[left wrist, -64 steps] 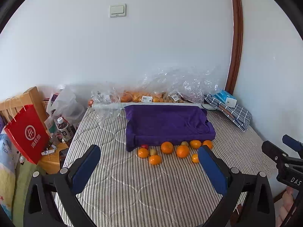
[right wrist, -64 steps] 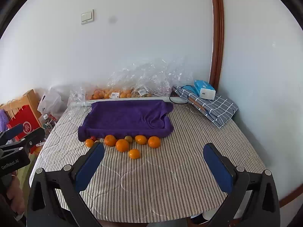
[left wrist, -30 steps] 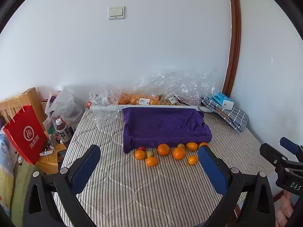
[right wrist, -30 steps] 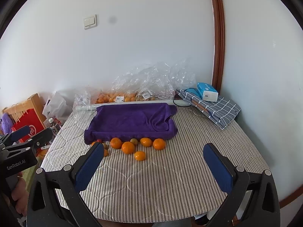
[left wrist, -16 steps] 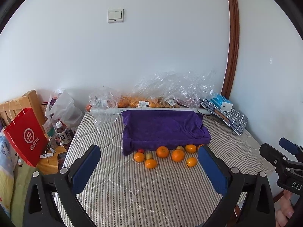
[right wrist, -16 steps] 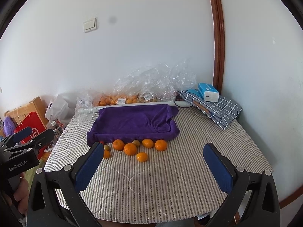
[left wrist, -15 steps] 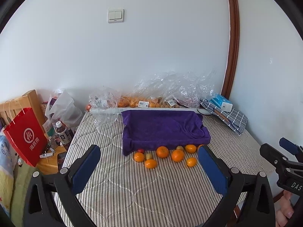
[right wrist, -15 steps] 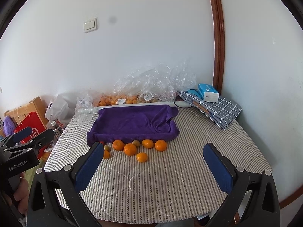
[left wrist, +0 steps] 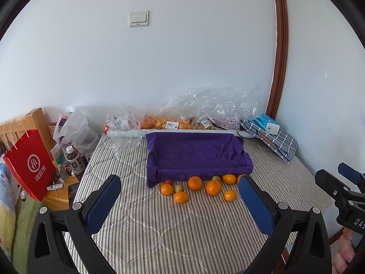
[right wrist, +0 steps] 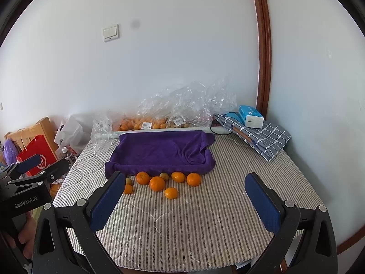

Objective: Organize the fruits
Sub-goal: 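Grasp a large orange with the right gripper while the left gripper approaches the fruit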

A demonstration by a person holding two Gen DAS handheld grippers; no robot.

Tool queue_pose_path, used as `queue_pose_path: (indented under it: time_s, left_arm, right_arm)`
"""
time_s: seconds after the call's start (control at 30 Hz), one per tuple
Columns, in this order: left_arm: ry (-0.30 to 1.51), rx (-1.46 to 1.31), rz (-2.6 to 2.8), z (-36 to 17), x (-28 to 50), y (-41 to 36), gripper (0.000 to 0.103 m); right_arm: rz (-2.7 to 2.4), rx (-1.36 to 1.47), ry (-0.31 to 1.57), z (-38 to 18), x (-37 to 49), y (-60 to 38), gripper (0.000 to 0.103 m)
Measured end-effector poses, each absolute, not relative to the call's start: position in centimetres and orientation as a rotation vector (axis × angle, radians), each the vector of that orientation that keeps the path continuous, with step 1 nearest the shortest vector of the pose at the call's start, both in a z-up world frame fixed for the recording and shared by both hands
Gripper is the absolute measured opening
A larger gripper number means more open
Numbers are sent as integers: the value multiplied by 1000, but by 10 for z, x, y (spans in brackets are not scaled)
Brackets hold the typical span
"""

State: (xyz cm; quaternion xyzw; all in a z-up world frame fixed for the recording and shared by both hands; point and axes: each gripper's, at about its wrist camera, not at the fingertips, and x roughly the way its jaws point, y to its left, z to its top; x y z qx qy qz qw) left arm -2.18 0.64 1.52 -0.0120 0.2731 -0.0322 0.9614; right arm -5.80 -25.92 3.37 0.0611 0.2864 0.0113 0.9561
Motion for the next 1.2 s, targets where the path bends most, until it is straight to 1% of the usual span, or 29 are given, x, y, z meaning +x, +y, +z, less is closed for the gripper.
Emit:
queue_pose_path:
  time_s: [0.4, 0.63, 0.8, 0.93, 0.97, 1.03, 1.1, 1.13, 1.17, 1.2]
  left_arm:
    - [573, -30, -48, -1, -5, 13, 103]
    - [617, -32, 11, -29, 22, 22, 103]
    - [626, -58, 68, -54, 41, 33, 103]
    - [682, -72, 57, -77, 61, 39, 103]
    - [697, -55, 59, -83, 65, 39, 103]
    - [737, -31, 66, -97, 75, 39, 103]
    - [775, -30, 69, -111, 84, 43, 103]
    - [790, -26, 74, -117, 88, 45, 103]
    - [803, -23, 80, -124, 92, 48, 103]
    - [819, -23, 83, -130, 95, 52, 101]
  right_arm:
    - [28, 106, 603, 17, -41, -256, 103]
    - [27, 118, 660, -11, -10, -260, 103]
    - [43, 126, 730, -39, 19, -263, 98]
    - [75, 151, 784, -69, 42, -263, 97]
    - [81, 156, 804, -77, 48, -263, 95]
    - [102, 174, 851, -96, 59, -261, 86]
    - [134, 190, 883, -113, 69, -257, 81]
    - [143, 193, 888, -121, 72, -254, 75]
    - [149, 192, 890, -128, 74, -250, 73]
    - [163, 185, 892, -135, 77, -245, 66]
